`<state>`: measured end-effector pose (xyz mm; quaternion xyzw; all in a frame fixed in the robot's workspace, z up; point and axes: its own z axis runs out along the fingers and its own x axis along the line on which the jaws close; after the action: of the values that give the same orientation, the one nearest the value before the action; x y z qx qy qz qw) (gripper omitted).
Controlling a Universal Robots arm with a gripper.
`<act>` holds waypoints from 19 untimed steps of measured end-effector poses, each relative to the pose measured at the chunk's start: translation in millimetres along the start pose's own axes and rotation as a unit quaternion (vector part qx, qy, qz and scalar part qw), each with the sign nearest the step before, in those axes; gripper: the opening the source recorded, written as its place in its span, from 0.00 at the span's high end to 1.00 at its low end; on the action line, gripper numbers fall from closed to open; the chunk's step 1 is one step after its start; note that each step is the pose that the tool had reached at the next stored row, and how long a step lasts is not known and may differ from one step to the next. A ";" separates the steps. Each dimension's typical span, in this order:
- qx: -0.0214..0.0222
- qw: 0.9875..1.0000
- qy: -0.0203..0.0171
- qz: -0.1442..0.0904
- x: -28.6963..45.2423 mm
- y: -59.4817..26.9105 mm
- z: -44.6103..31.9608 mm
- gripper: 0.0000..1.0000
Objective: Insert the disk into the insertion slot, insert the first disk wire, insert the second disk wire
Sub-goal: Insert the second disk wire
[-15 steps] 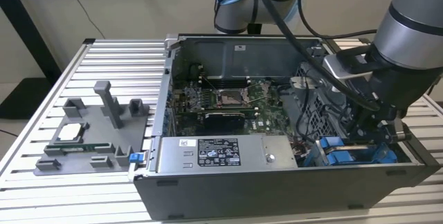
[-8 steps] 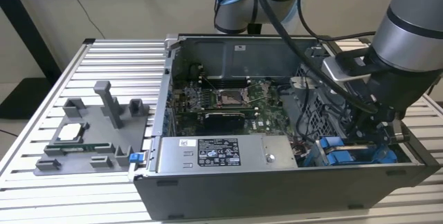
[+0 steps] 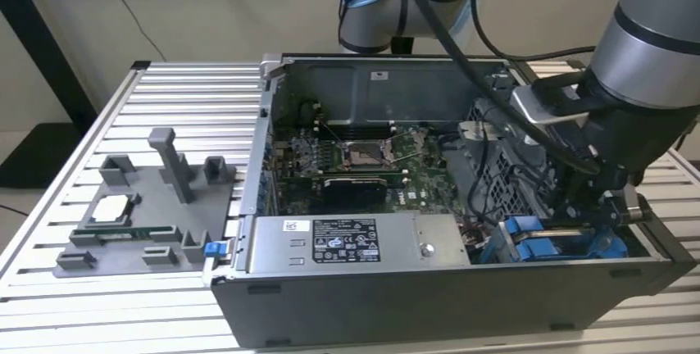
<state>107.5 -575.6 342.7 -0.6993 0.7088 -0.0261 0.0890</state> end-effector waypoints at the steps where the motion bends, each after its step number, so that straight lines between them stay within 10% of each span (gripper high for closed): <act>1: 0.000 1.000 0.000 0.000 -0.3 -0.6 -3.5 0.00; 19: -0.014 1.000 0.000 0.001 -3.6 -7.5 -39.2 0.00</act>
<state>108.6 -575.6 382.7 -0.6998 0.7097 -0.0165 0.0794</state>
